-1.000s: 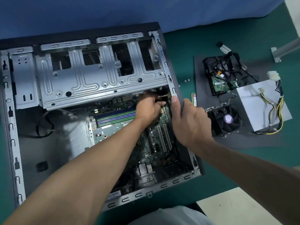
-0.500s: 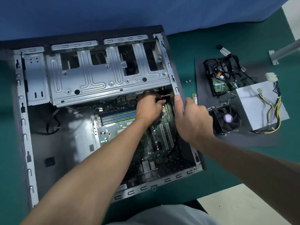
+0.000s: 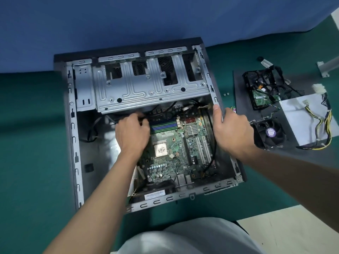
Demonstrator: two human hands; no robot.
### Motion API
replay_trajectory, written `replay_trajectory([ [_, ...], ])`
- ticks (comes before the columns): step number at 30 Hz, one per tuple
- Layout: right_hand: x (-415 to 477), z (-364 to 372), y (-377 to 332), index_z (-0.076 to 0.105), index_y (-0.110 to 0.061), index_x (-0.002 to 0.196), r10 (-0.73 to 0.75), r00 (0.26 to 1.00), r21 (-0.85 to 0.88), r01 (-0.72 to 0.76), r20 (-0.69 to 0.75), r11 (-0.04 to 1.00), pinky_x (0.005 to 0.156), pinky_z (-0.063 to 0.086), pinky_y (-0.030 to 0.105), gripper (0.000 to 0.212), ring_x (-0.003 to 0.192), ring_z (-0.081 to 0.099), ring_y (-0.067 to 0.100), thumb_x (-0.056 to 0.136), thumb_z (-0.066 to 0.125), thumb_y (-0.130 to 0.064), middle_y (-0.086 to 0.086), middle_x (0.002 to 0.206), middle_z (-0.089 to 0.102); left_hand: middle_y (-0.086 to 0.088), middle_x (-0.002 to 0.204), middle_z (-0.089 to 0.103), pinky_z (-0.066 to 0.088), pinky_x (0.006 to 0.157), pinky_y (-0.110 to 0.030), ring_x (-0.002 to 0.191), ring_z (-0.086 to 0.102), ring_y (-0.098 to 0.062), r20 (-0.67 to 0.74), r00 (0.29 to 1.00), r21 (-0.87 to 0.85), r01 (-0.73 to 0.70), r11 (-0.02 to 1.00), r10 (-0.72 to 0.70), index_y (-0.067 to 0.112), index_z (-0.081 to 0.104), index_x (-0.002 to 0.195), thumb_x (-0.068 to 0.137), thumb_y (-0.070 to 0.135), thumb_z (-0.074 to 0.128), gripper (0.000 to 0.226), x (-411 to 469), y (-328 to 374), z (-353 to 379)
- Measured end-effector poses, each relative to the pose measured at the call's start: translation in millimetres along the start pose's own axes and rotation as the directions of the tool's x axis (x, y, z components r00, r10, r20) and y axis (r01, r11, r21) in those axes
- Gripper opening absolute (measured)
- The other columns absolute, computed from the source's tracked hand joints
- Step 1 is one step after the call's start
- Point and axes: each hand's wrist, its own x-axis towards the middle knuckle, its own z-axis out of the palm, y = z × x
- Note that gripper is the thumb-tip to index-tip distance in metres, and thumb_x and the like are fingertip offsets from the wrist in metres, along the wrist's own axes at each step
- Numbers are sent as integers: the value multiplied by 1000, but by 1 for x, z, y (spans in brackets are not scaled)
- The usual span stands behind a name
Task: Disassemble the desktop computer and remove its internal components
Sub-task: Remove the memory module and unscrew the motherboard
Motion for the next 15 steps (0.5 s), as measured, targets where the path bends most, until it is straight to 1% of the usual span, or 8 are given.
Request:
replay_trajectory([
  [2,-1,-1,-1,56,-7,99,-1,1000,2,1,-7,1000,68,41,43,67,76,53,37,96,15,-59,20,87,61,-9,102,73,46,95,-42,98,63,-31,18,1000,18,-15,1000,14,13,70,112,93,24,57,26,-2,-2,-1],
  [4,-1,-1,-2,57,-6,100,-4,1000,7,4,-8,1000,70,43,44,68,80,57,40,96,15,-59,21,88,62,-5,104,72,46,96,-42,100,62,-27,51,997,49,-64,997,61,15,69,112,92,24,59,24,-5,2,4],
  [6,-1,-1,-2,57,-5,102,-3,1000,12,3,-8,1000,71,45,45,69,82,57,41,96,15,-60,22,89,62,-3,107,68,44,97,-37,98,56,-20,89,988,88,-133,987,125,13,65,115,88,20,66,28,-13,9,13],
  [8,-1,-1,-2,57,-5,103,-3,1000,15,3,-11,1000,72,45,45,70,82,57,41,96,15,-60,22,89,62,-2,111,59,40,95,-30,99,46,-16,136,966,145,-240,960,221,10,57,119,82,10,70,39,-22,23,26],
  [9,-1,0,-1,57,-5,103,-2,1000,17,2,-11,1000,72,45,45,70,82,57,41,95,15,-60,22,89,61,-2,111,55,40,95,-28,99,44,-16,166,945,151,-306,940,281,9,54,120,79,5,70,44,-27,31,32],
  [11,0,0,0,56,-6,100,4,1000,21,-3,-8,1000,72,45,45,70,79,56,39,95,14,-62,21,88,61,-2,110,51,42,98,-30,99,43,-15,238,891,98,-418,903,386,7,50,120,76,-1,69,48,-33,48,43],
  [12,0,0,0,56,-7,98,8,1000,21,-8,-5,1000,72,45,45,69,78,55,39,94,14,-62,21,87,61,-4,112,53,42,100,-31,101,45,-16,261,864,55,-458,887,430,6,51,121,75,-3,69,50,-33,55,47],
  [15,1,1,1,56,-9,100,27,1000,11,-27,0,1000,75,46,47,70,83,57,42,93,14,-64,21,88,61,-9,125,59,40,104,-32,115,52,-23,298,784,-85,-546,833,544,4,54,128,75,-11,64,56,-25,77,57],
])
